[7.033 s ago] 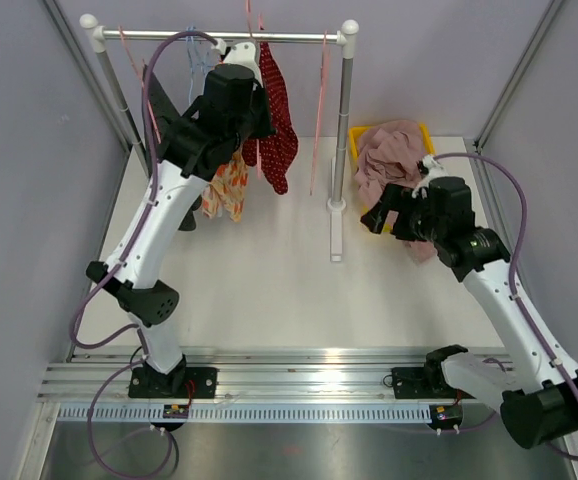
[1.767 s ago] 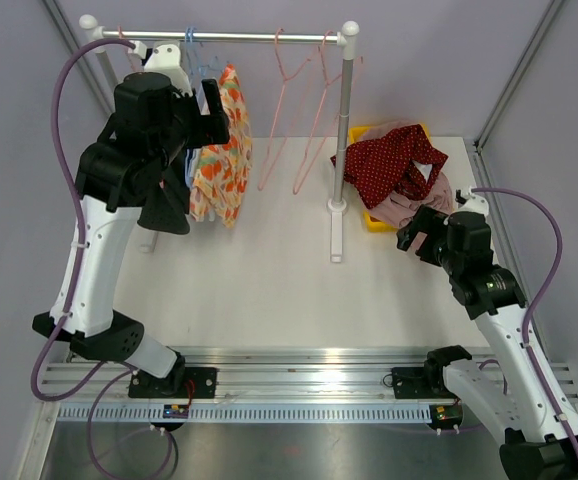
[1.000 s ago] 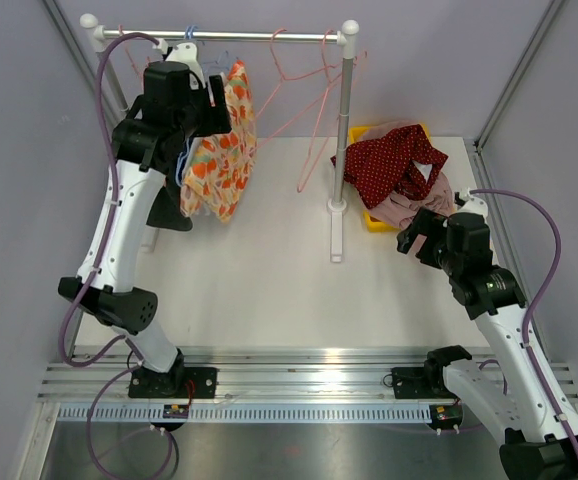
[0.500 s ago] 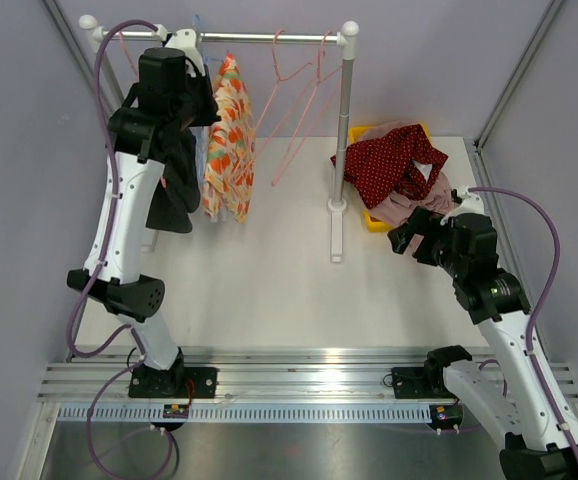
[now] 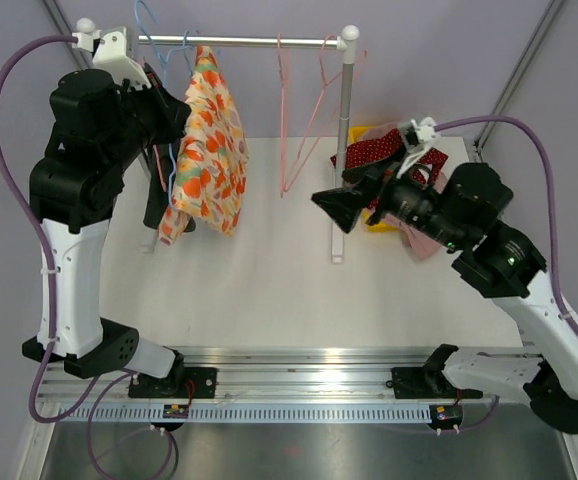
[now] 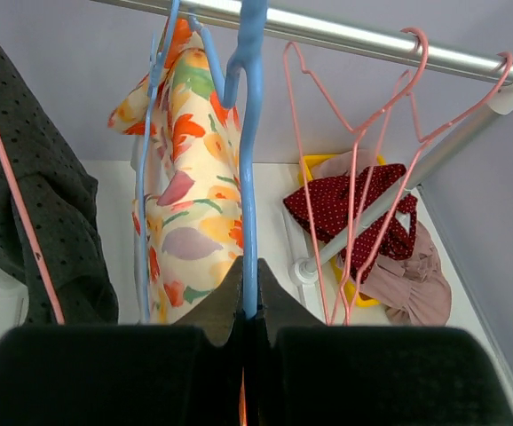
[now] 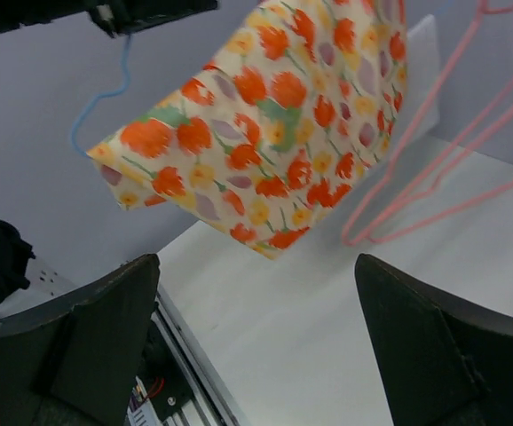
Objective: Remove the skirt from the hanger
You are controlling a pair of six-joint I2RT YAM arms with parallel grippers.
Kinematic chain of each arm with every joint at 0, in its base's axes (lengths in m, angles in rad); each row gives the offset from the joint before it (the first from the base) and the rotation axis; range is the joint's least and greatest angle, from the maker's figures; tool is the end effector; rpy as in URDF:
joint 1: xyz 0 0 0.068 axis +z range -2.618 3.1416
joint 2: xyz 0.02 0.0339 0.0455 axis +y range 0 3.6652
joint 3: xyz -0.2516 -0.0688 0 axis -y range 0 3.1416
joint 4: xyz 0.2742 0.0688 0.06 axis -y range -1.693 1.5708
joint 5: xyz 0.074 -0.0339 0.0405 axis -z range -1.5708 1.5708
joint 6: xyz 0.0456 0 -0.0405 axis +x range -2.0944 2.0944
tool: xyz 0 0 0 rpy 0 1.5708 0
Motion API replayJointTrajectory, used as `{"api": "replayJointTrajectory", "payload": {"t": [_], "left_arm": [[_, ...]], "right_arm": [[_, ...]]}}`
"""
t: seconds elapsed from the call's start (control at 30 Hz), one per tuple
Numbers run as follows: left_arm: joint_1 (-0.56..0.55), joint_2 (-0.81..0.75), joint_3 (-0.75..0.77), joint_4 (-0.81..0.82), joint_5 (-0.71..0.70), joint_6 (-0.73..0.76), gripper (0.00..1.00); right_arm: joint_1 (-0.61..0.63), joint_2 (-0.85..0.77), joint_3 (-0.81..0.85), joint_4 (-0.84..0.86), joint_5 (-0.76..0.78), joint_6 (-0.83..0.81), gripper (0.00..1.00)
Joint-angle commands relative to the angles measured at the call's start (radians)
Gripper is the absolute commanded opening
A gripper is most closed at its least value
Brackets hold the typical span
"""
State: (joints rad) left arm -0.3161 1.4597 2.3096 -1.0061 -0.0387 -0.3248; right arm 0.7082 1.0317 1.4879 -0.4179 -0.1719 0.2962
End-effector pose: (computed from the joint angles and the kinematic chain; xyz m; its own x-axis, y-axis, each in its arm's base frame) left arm 0.2345 -0.0748 0.5905 -0.2277 -0.2610 -0.9381 0.2128 0.9268 -0.3095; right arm 0.1692 0.1551 0.5086 -0.1971 0.2098 -0.9577 -0.7456 0.6021 0.2854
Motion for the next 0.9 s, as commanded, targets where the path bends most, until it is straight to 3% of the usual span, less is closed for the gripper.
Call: {"api": "replayJointTrajectory", "payload": {"t": [0.0, 0.13, 0.23, 0.53, 0.7, 0.73, 0.77, 0.83, 0.87], "left_arm": [[-0.017, -0.007, 0.004, 0.132, 0.026, -0.039, 0.00], [-0.040, -0.006, 0.017, 0.127, 0.017, -0.054, 0.00], [-0.052, -0.006, 0.036, 0.112, 0.011, -0.054, 0.00], [-0.060, -0.032, 0.019, 0.095, 0.019, -0.051, 0.00], [-0.060, -0.074, -0.022, 0.101, 0.031, -0.059, 0.00], [-0.060, -0.085, -0.032, 0.104, 0.033, -0.059, 0.00], [-0.060, -0.091, -0.056, 0.112, 0.033, -0.060, 0.00], [-0.060, -0.116, -0.085, 0.127, 0.033, -0.060, 0.00], [-0.060, -0.125, -0.113, 0.135, 0.033, -0.057, 0.00]], "right_arm": [[0.274, 0.128, 0.144, -0.062, 0.326, -0.161, 1.00], [0.486, 0.304, 0.207, -0.026, 0.535, -0.233, 0.99], [0.560, 0.388, 0.215, 0.025, 0.604, -0.235, 0.99], [0.600, 0.560, 0.206, 0.238, 0.699, -0.267, 0.99], [0.599, 0.665, 0.229, 0.442, 0.885, -0.417, 0.98], [0.599, 0.677, 0.227, 0.474, 0.917, -0.469, 0.92], [0.599, 0.689, 0.221, 0.538, 0.928, -0.494, 0.67], [0.599, 0.718, 0.213, 0.588, 0.945, -0.532, 0.30], [0.600, 0.723, 0.210, 0.593, 0.946, -0.531, 0.00]]}}
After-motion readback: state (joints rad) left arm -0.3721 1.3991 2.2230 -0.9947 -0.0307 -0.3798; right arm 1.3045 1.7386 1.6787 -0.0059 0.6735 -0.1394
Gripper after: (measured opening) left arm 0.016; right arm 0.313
